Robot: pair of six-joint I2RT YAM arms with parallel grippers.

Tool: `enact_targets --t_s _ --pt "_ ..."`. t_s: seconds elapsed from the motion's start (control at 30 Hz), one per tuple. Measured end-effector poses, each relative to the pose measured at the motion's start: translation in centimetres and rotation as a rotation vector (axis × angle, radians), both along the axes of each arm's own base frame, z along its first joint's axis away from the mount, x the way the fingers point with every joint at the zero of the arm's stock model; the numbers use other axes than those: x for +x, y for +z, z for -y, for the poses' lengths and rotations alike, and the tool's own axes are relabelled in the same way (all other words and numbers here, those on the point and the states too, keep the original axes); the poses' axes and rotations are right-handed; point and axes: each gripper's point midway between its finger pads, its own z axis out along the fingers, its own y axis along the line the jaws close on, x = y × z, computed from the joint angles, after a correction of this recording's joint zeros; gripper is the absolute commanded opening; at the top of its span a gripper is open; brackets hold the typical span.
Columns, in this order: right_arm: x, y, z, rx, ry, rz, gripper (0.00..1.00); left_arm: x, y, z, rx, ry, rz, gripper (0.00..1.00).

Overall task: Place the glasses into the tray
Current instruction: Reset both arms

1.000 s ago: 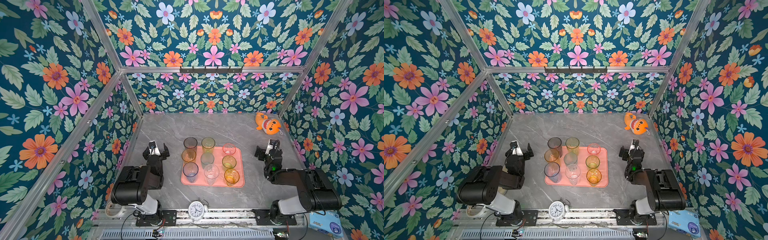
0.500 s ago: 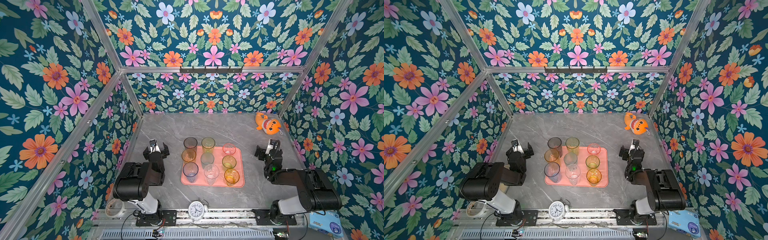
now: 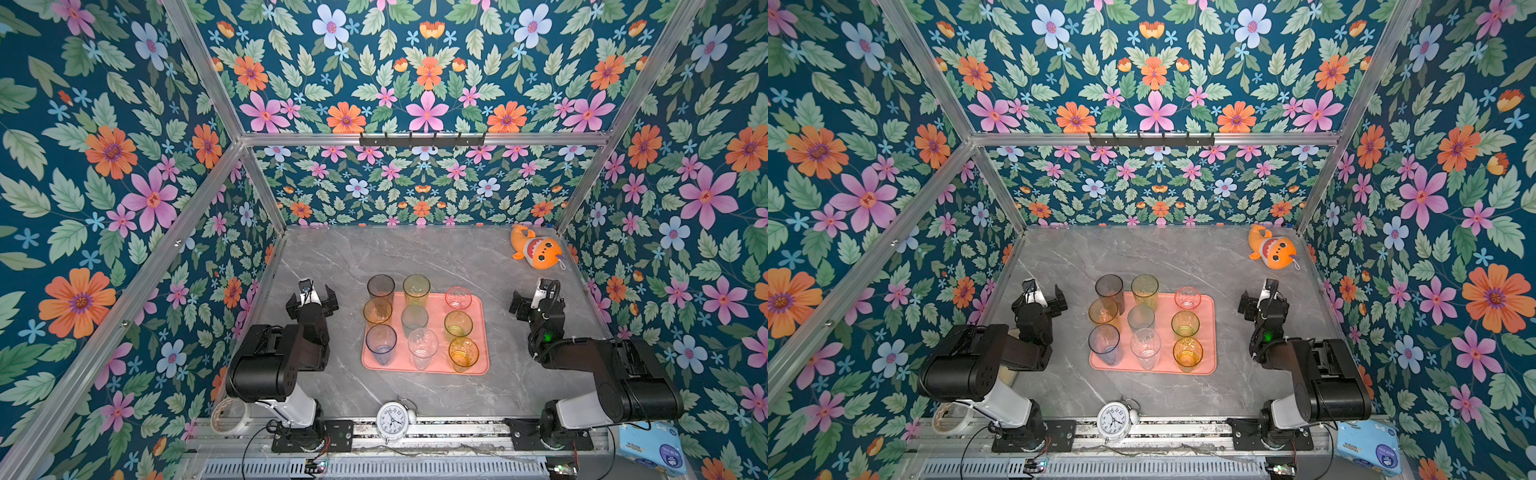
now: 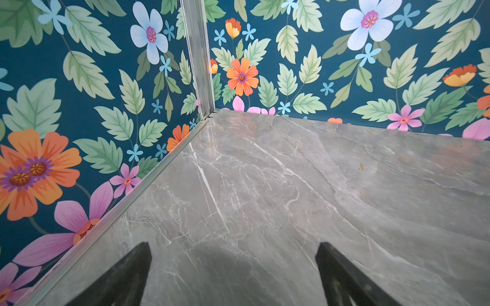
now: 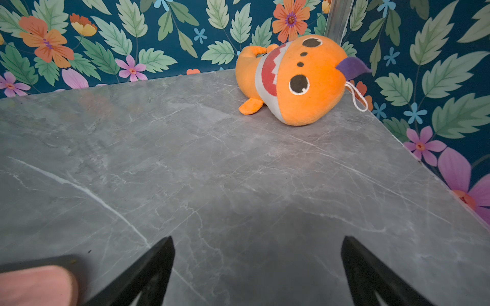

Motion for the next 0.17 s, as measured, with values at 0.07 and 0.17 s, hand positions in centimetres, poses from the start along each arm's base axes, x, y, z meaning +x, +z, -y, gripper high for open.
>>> enact_targets --t_s 0.07,0.17 --pt "0.0 0.0 0.0 0.0 0.0 0.0 0.99 0.0 -0.03 0.0 0.0 0.0 -0.001 0.99" --pt "0.0 0.0 0.0 0.0 0.0 0.0 0.99 -0.01 -0.04 0.0 0.0 0.0 -0.001 0.99"
